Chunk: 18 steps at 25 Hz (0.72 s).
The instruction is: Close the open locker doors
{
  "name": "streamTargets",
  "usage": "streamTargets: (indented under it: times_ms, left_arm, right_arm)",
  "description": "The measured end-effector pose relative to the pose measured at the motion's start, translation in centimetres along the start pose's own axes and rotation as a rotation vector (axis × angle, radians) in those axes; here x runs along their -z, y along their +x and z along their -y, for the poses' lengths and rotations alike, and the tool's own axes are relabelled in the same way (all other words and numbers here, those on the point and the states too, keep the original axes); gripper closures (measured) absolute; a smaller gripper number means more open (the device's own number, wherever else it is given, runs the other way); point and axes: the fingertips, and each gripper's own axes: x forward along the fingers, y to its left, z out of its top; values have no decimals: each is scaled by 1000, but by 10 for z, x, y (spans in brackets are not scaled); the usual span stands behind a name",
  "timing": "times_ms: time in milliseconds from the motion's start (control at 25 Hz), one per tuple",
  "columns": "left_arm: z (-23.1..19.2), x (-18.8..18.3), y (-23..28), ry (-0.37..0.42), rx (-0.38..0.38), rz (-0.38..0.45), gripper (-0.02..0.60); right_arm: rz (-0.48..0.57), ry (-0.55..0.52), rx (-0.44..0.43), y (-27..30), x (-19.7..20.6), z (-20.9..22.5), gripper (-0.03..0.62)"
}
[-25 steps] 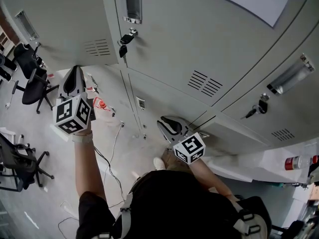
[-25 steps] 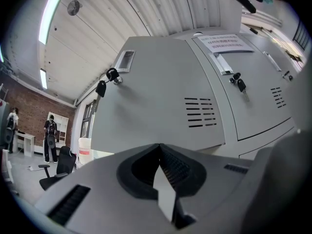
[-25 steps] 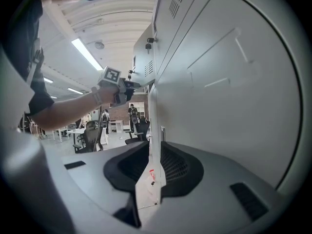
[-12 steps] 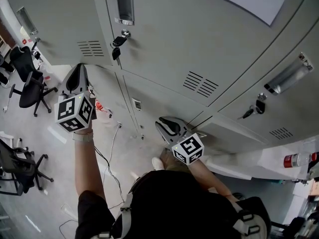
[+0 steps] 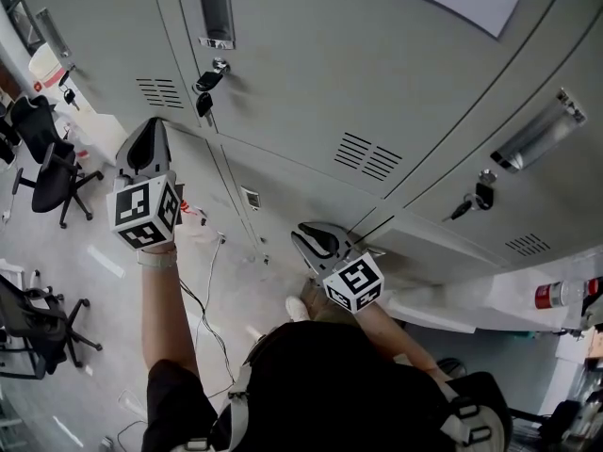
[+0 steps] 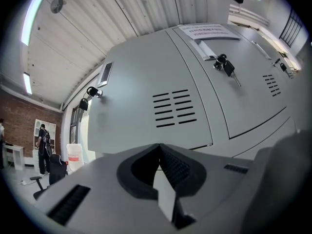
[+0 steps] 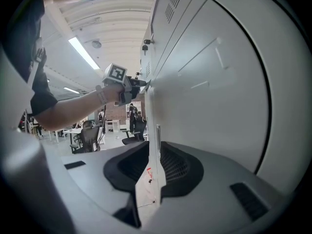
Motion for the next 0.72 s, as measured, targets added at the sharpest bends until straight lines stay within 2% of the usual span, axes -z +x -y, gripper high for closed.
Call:
streamTargets:
  times_ms: [560, 720]
  left_arm:
    - [23, -3, 7, 148, 32, -20, 574]
    - [24, -3, 7, 159, 36, -24, 574]
  right_arm:
    - [0, 9, 24, -6, 3, 0, 513]
    - [1, 9, 24, -7, 4, -3, 513]
